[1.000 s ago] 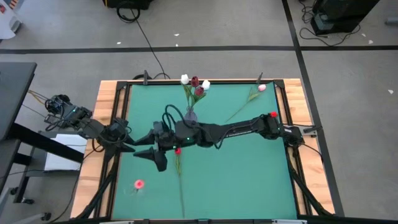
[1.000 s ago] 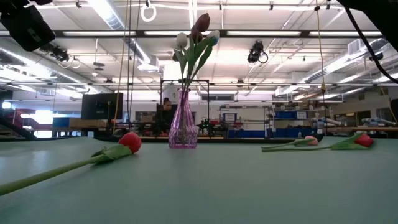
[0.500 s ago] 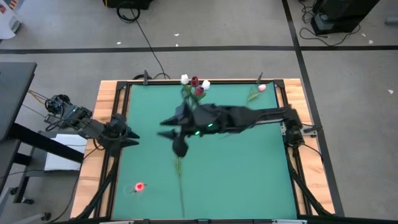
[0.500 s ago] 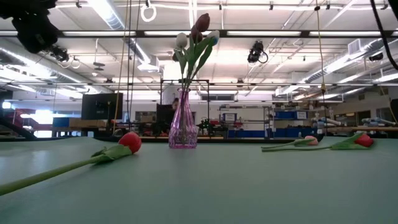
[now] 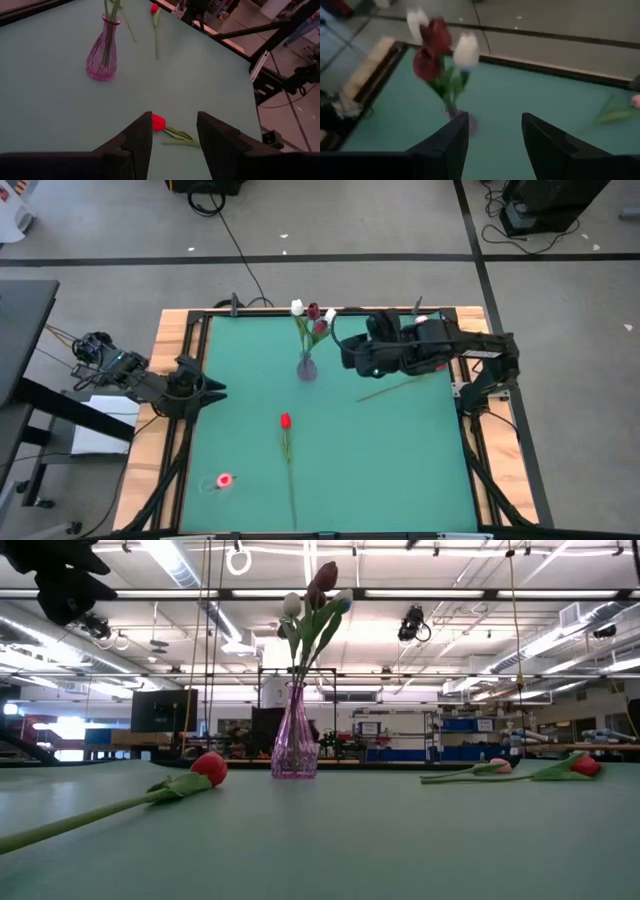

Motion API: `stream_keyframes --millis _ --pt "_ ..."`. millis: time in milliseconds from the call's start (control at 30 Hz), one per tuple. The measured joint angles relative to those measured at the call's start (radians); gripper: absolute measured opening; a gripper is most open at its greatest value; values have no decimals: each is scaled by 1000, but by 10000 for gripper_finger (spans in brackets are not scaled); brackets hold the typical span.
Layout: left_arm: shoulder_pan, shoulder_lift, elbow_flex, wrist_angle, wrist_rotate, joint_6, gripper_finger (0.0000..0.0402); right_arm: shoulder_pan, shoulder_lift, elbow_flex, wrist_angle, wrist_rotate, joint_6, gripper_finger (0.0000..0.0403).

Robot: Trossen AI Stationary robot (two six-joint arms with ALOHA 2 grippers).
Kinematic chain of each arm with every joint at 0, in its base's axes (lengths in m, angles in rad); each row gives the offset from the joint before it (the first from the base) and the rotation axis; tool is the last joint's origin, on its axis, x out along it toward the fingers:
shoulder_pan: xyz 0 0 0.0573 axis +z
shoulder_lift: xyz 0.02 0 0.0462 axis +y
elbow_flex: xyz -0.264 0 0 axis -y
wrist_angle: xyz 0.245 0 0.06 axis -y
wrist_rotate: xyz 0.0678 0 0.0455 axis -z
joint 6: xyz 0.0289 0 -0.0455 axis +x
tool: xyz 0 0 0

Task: Sort flowers into vase by color
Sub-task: Put the pink tulip into the transparent vase

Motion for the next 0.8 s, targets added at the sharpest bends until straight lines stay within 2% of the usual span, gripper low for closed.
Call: stream_keyframes --millis 100,300,500,633,800 --pt "0 21 0 15 0 0 160 2 -68 -150 139 -30 31 191" --pt "0 101 0 19 3 -23 160 -18 -140 -439 106 -92 351 191" --pt "0 177 0 20 17 -26 160 -87 -168 -640 112 -179 580 191" --pt "1 204 0 20 19 -9 160 -176 -168 -730 126 -292 591 191" --pt "2 211 -1 20 65 -24 160 -330 -167 -826 195 -372 457 191"
